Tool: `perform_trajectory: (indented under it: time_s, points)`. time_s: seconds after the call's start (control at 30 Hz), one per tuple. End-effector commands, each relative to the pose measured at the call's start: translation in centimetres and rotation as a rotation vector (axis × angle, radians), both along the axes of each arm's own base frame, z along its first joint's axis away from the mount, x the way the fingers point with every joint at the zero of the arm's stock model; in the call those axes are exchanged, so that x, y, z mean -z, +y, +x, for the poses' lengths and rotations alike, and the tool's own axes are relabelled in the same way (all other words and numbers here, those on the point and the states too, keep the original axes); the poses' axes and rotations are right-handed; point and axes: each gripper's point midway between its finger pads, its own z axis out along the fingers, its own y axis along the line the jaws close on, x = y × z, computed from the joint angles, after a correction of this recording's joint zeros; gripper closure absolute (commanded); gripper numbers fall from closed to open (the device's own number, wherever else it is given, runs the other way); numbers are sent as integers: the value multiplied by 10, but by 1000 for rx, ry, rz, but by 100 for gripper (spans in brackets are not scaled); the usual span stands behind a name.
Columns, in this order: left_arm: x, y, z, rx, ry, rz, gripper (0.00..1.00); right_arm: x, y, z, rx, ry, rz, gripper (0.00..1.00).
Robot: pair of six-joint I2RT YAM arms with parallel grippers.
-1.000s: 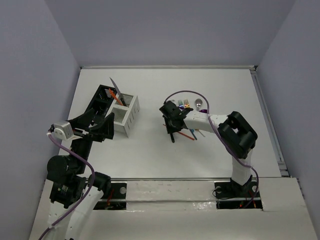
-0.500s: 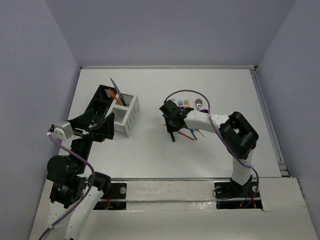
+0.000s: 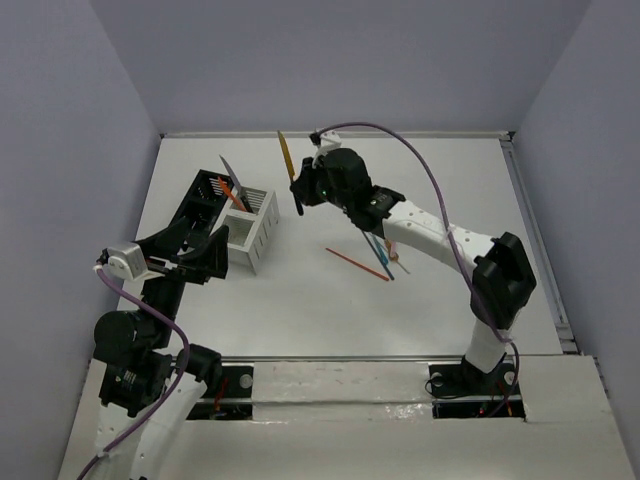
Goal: Sort the eating utensils into containers
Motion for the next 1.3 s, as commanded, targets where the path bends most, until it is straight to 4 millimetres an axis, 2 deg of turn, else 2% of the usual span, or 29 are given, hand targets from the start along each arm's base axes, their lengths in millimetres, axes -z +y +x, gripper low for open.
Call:
perform_trajectory:
  time_s: [0.0, 0.1, 0.13, 0.17, 0.23, 0.4, 0.5, 0.53, 0.63, 0.7, 0.83, 0.93, 1.07, 1.1, 1.17, 1.2, 1.23, 1.27]
  points:
    - [-5, -1, 2, 0, -13, -11, 1, -106, 59, 26, -137, -303, 242, 100]
    - [-4, 0, 3, -3, -10, -10, 1, -114, 83, 32, -207, -346, 279, 100]
    - [-4, 0, 3, -3, -10, -10, 1, -98, 95, 41, -219, -343, 277, 100]
    - [-4, 0, 3, -5, -11, -9, 1, -112, 101, 44, -232, -374, 294, 100]
    - [-4, 0, 3, -5, -10, -9, 1, -110, 111, 52, -240, -387, 299, 100]
    - [-3, -2, 4, 1, -7, -5, 1, -93, 136, 70, -271, -405, 303, 100]
    - [-4, -1, 3, 2, -10, -6, 1, -77, 146, 72, -297, -389, 298, 100]
    - [-4, -1, 3, 2, -10, -6, 1, -72, 151, 68, -312, -384, 293, 100]
    - [-5, -1, 2, 2, -14, -7, 1, -47, 153, 70, -312, -363, 265, 100]
    - [-5, -1, 1, 1, -15, -10, 1, -35, 153, 62, -317, -357, 265, 100]
    - [-5, -2, 2, 5, -15, -8, 1, -17, 147, 61, -301, -342, 243, 100]
    - [-5, -1, 1, 5, -19, -8, 1, -11, 148, 55, -308, -334, 236, 100]
    - [-5, -1, 1, 1, -18, -9, 1, -1, 142, 49, -308, -321, 215, 93]
    - [-5, -1, 2, 1, -18, -9, 1, -3, 141, 47, -312, -322, 221, 74]
    - [-5, -1, 3, 0, -16, -7, 1, -14, 139, 42, -324, -326, 242, 55]
    - [-4, -1, 3, 1, -14, -8, 1, -14, 139, 42, -323, -325, 245, 55]
    - [-4, -1, 3, 1, -12, -7, 1, -24, 139, 39, -329, -326, 258, 49]
    - [-4, -1, 4, 1, -11, -7, 1, -32, 139, 39, -329, -328, 264, 48]
